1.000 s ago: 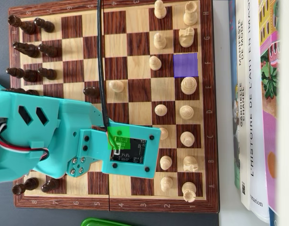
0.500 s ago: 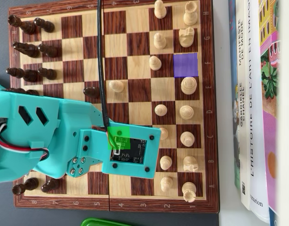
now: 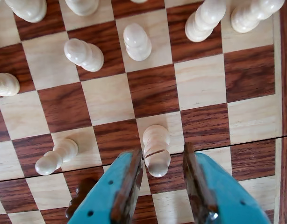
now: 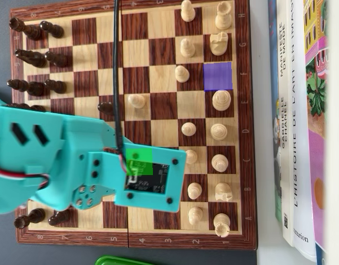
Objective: Play chess
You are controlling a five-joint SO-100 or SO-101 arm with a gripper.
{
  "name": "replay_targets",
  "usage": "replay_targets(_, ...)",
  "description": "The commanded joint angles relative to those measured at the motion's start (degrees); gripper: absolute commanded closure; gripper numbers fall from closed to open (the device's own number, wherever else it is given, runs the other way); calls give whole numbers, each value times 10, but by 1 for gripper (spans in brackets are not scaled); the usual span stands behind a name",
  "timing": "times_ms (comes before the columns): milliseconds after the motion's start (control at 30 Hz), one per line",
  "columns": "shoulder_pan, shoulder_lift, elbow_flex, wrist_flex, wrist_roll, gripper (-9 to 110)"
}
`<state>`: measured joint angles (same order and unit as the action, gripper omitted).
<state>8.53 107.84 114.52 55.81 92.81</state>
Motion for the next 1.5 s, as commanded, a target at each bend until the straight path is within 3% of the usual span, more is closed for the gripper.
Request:
replay_targets(0,1,45,-30,4,3,88)
replay_targets(733,-48,336,43,-10,2,88)
replay_targets(1467,-96,665,430,-414,-5,88)
